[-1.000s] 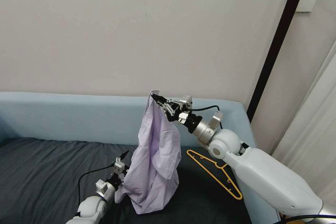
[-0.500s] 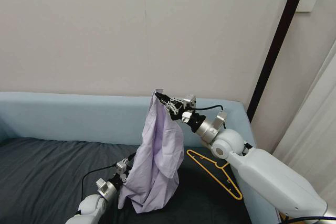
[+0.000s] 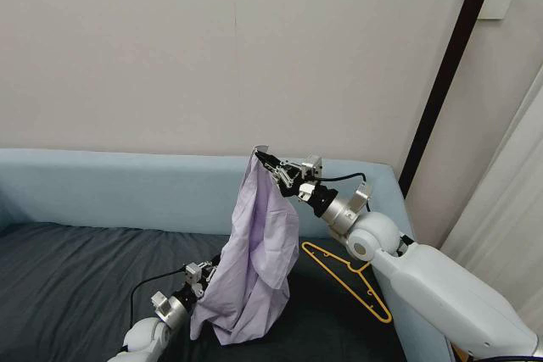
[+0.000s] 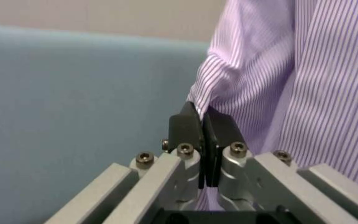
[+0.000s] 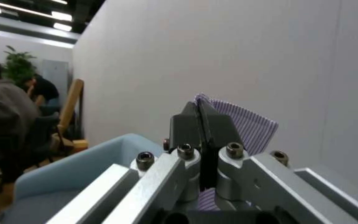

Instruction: Pick up the clothes from the sofa and hang them on the clothes hanger.

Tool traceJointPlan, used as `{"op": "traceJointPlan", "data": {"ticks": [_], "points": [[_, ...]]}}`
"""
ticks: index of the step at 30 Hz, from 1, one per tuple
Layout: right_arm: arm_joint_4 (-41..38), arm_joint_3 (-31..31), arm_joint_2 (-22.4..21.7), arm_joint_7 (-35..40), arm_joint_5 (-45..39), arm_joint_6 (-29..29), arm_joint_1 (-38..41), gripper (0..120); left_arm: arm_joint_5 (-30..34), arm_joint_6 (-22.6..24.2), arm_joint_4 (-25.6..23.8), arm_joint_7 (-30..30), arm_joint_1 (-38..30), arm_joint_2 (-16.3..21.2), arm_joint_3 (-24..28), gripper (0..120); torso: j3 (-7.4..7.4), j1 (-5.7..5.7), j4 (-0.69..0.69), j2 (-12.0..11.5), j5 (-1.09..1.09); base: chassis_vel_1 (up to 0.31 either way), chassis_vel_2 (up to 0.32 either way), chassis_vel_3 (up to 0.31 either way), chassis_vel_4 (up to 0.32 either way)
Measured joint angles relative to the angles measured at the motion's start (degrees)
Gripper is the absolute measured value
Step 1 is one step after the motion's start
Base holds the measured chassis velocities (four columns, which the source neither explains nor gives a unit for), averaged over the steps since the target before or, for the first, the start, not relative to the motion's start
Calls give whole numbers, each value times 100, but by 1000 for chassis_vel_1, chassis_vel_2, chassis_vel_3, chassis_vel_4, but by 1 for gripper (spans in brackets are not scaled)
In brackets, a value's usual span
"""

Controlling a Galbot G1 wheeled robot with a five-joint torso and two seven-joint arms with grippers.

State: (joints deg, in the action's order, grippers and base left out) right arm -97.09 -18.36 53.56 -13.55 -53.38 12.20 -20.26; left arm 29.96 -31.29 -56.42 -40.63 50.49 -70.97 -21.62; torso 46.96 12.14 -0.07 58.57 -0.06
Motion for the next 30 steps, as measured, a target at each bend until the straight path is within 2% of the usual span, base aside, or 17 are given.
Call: {"op": "traceJointPlan", "data": {"ticks": [1,2,7,8,13,15,20,21,23,30], "points": [[70,35,-39,162,129,21,3,0,189,-69,-273,147,99,76,-48,0,0,0,1,0,1,0,0,0,0],[70,35,-39,162,129,21,3,0,189,-69,-273,147,99,76,-48,0,0,0,1,0,1,0,0,0,0],[384,274,-287,6,-71,105,200,0,907,39,-2045,1230,317,575,-152,0,0,0,-1,0,2,0,0,0,0],[384,274,-287,6,-71,105,200,0,907,39,-2045,1230,317,575,-152,0,0,0,-1,0,2,0,0,0,0],[400,513,-449,-339,-400,154,472,0,1416,394,-3448,1937,105,1315,-232,0,0,0,-1,0,3,0,0,0,0],[380,561,-471,-380,-461,155,535,0,1511,453,-3619,2035,57,1435,-251,0,0,0,-1,0,2,0,0,0,0],[172,782,-628,-490,-764,147,811,0,2017,769,-4663,2574,-72,1986,-487,0,0,0,0,0,0,0,0,0,0],[172,782,-628,-490,-764,147,811,0,2017,769,-4663,2574,-72,1986,-487,0,0,0,0,0,0,0,0,0,0],[39,882,-712,-579,-840,124,877,0,2248,877,-5063,2685,-19,2157,-749,0,0,0,-1,0,3,0,0,0,0],[-76,1042,-789,-845,-858,98,971,0,2638,990,-5587,2759,383,2394,-1483,0,-1,0,1,1,2,0,0,0,0]]}}
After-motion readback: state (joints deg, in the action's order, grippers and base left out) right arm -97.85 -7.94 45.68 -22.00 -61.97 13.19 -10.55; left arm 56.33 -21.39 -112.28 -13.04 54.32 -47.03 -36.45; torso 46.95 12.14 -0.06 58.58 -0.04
